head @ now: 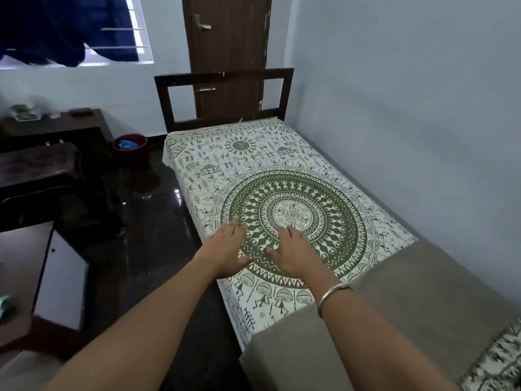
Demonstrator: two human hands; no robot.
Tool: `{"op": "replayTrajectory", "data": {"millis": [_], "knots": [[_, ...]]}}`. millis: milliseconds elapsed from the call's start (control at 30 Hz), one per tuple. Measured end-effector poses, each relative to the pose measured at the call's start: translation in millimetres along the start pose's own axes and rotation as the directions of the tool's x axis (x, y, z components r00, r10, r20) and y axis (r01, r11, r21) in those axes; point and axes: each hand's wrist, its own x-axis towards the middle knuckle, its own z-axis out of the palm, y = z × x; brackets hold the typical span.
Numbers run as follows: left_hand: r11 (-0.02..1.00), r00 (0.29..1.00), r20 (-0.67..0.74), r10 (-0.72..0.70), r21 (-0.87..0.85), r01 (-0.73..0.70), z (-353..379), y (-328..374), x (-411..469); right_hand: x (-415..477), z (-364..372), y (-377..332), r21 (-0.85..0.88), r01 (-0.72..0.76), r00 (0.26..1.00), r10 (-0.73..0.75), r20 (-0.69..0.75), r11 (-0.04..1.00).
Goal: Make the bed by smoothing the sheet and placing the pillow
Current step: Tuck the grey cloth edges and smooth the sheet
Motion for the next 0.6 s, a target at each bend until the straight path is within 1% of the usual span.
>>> {"op": "replayTrajectory", "data": {"millis": [133,233,367,500,600], "knots": [[0.997,0.997,0.005,0.076,-0.009,-0.076,-12,-24,67,55,-9,-1,0.007,-0.089,0.996,0.089,-0.005,0.996],[0.987,0.987,0.034,0.159,0.027,-0.160,-23,-45,113,97,-9,-8,0.037,-0.153,0.988,0.153,-0.009,0.988],[0.970,0.970,0.083,0.231,0.058,-0.236,-47,-91,168,162,-9,-34,0.073,-0.243,0.970,0.243,0.013,0.967],[0.963,0.963,0.116,0.243,0.090,-0.254,-76,-147,213,224,-14,-78,0.101,-0.227,0.974,0.226,0.023,0.969],[0.966,0.965,0.122,0.232,0.084,-0.243,-89,-177,242,263,-20,-100,0.065,-0.200,0.979,0.198,0.043,0.978]]}}
